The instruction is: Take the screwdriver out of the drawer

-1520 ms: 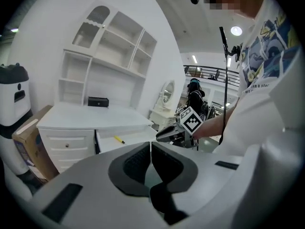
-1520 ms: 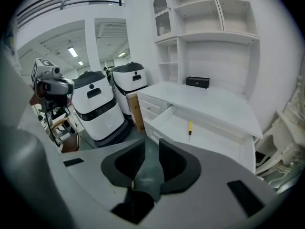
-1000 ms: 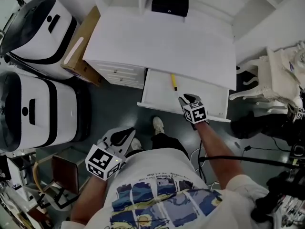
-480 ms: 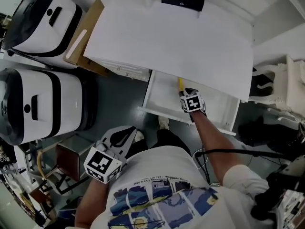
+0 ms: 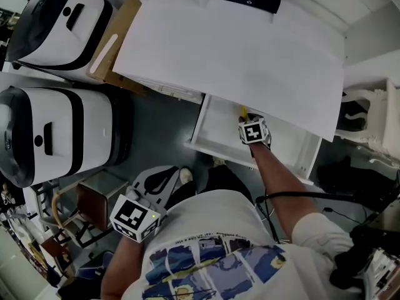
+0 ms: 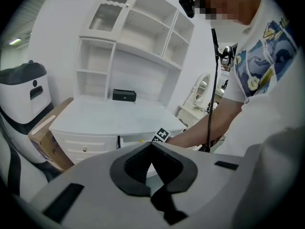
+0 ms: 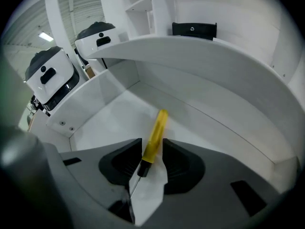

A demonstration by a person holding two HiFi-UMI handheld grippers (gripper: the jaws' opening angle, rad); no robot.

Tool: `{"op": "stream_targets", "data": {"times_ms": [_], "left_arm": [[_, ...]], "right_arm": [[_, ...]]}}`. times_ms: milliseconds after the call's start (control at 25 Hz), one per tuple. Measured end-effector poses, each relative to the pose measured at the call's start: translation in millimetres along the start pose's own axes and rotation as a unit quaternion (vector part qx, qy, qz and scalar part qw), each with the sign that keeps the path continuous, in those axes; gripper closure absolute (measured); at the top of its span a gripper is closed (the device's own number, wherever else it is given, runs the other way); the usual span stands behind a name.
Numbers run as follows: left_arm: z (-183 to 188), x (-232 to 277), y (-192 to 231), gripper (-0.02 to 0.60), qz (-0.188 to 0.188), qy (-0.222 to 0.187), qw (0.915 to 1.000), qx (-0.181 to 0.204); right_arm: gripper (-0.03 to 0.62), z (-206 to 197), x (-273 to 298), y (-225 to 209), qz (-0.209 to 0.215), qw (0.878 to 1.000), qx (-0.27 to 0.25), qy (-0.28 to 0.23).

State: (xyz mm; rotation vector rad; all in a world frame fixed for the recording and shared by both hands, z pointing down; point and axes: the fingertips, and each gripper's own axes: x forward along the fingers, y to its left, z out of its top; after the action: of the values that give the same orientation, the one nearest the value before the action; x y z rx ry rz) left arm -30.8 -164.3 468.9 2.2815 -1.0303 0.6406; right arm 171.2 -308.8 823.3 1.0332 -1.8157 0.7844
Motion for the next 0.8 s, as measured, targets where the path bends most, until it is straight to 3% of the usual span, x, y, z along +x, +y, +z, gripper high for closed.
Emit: {"op": "stream_targets", "data": {"times_ms": [360,800], "left_arm": [[0.1,-6.6,6.1,0.568,0.003,0.000,1.0000,-0.002],[-5.2,-31.3,17.1,0.568,0.000,-0.020,0.9998,0.007]], "right_arm": [[0.497,-3.0,6.6,0.1,-0.014,1.000,0.008,0.011],[0.502,-1.2,-6.6,2.6,-0.020,1.000,-0.001,0.023]]}}
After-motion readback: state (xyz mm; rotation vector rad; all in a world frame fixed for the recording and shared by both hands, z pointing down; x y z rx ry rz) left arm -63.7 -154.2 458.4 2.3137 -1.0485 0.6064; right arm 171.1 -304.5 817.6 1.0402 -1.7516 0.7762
